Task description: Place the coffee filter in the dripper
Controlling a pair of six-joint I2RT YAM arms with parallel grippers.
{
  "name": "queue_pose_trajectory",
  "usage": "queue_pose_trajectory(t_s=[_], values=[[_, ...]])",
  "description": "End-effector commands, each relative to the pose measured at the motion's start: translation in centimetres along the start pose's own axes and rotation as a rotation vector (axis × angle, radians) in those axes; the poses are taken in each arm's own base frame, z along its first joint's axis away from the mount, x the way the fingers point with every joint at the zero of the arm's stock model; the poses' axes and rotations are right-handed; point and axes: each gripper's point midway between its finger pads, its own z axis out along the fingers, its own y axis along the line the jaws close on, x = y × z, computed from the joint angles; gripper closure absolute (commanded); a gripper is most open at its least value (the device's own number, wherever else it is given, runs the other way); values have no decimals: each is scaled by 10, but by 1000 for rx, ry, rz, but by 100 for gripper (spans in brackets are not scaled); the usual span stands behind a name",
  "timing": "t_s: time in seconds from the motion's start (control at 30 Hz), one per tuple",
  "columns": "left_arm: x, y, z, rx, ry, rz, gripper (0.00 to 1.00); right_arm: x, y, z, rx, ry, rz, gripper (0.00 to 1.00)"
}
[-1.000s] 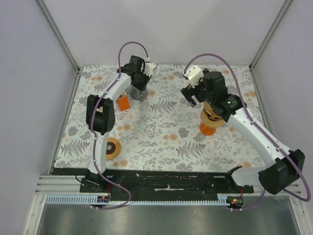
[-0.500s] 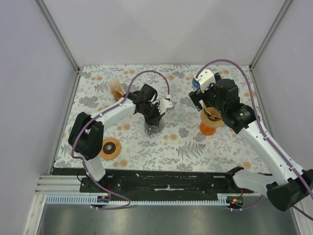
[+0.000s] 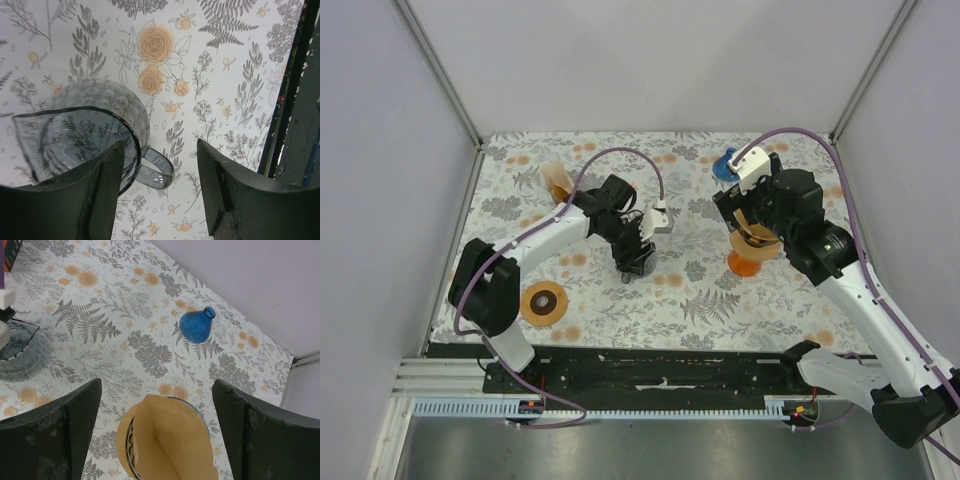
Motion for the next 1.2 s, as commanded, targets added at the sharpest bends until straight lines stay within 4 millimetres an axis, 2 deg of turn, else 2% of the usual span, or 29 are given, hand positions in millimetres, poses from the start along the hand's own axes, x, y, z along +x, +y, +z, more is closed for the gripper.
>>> queue_pose_trajectory(t_s=[0.0,0.07,0.1,0.13,0.17,0.2,0.27,0.37,0.4,0.43,0.5,0.57,0.67,0.77,0.97,1.17], values=[[-57,-11,-54,-36,-127,37,34,-7,6,-7,-38,-38,21,2],[-66,-10,-76,-73,-142,6,33,-5,11,-6,-57,-33,23,2],[-64,-8,-87,-97,-138,-27,33,-4,12,-6,-63,-30,25,2],[-60,-6,-97,-125,-132,-51,32,-3,13,-6,-66,-27,26,2],[-49,-4,-107,-148,-109,-93,27,-2,13,-6,-65,-24,30,2],[-37,-4,-117,-169,-88,-127,27,-3,18,-5,-92,-31,29,2],[-3,3,-138,-229,-37,-217,25,-4,19,-5,-101,-36,28,2],[62,14,-162,-341,68,-374,26,-2,22,-3,-117,-32,23,2],[87,18,-169,-374,103,-433,31,-2,23,-2,-124,-32,22,2],[107,20,-175,-411,131,-471,43,-2,25,-1,-131,-31,22,2],[155,26,-180,-527,241,-530,52,0,28,1,-144,-28,20,2],[193,18,-165,-565,329,-530,54,0,29,1,-149,-29,20,2],[203,11,-147,-553,300,-511,53,-1,30,1,-153,-35,21,2],[211,18,-140,-605,283,-511,52,-1,29,0,-152,-40,22,2],[234,16,-129,-617,343,-525,56,-2,29,-5,-151,-53,18,2],[245,15,-118,-630,339,-517,56,-2,29,-4,-152,-55,17,2]])
